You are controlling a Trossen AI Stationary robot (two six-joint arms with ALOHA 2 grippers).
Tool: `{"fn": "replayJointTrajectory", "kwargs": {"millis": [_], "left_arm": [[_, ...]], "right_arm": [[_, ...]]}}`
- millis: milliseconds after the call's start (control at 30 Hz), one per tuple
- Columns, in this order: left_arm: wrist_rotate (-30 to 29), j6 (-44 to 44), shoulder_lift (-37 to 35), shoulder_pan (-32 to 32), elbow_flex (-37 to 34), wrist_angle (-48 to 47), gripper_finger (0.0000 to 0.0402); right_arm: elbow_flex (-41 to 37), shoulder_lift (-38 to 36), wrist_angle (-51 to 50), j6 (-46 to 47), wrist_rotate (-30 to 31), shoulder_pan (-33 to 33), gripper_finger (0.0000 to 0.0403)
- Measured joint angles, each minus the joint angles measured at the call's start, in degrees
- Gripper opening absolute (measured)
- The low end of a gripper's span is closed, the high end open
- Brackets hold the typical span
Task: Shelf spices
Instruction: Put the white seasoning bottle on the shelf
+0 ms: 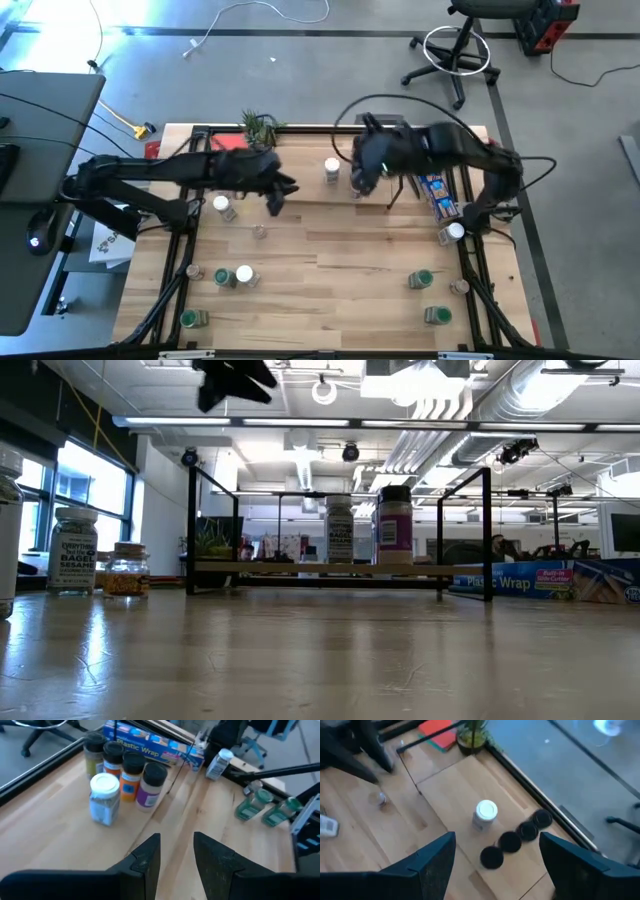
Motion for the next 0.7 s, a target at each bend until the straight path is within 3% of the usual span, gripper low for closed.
{"fn": "replayJointTrajectory", "kwargs": {"millis": [167,333,500,700], "left_arm": [[4.6,6.6,7.2,5.5,1.8,4.7,0.0135],[7.3,15.0,14.4,10.1,6.8,7.9,0.0204],[7.6,21.9,20.9,13.2,11.0,7.8,0.0272],[7.9,25.9,27.0,14.3,12.7,9.5,0.0287]], "right_arm": [[0.0,-2.2,-0.5,8.1,8.5,7.4,0.0281],[0.0,-3.9,-0.6,9.6,9.0,8.9,0.0281],[0.0,-6.3,-0.6,1.8,8.6,7.9,0.0281],[0.0,-9.5,-0.6,-11.0,5.3,3.4,0.0281]]}}
